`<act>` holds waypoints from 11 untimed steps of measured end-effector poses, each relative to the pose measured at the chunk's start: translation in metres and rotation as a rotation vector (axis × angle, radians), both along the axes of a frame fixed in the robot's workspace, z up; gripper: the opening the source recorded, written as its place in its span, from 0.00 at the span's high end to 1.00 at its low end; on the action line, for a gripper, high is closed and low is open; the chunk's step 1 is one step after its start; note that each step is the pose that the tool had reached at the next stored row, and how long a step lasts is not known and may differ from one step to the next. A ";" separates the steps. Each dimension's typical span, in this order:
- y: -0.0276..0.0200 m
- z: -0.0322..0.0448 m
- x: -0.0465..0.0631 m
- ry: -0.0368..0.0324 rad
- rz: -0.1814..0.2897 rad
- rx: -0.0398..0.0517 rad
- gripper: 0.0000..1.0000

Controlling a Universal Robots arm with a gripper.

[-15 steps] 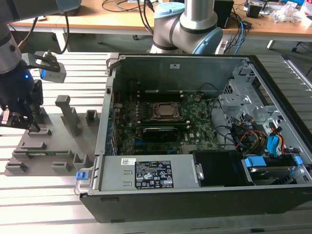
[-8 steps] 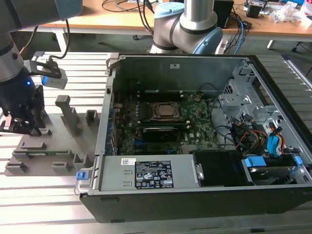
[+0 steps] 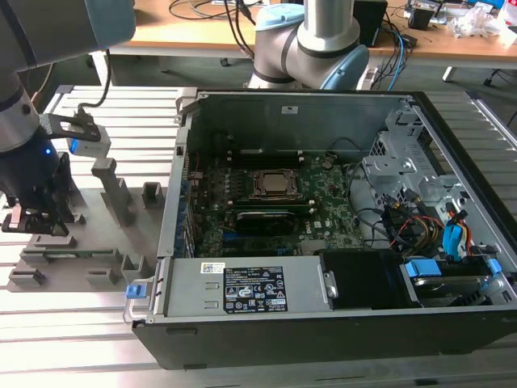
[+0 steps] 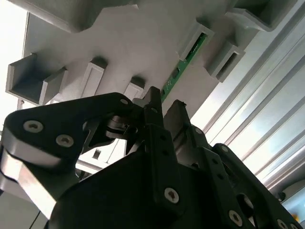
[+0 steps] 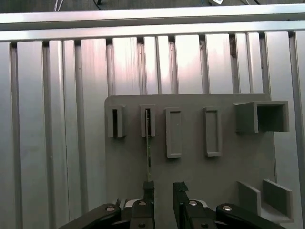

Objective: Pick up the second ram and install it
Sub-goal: 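Pick up the second ram and move it above second insertion slot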

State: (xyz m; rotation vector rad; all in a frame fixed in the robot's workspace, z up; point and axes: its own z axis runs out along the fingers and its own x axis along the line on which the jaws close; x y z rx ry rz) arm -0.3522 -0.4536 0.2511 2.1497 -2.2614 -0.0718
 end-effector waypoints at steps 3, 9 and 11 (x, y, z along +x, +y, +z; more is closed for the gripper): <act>-0.0083 -0.0112 0.000 -0.0001 0.001 0.0001 0.70; -0.0098 -0.0345 0.000 0.0001 0.010 0.0000 0.70; -0.0099 -0.0402 -0.001 0.0000 0.015 0.0002 0.70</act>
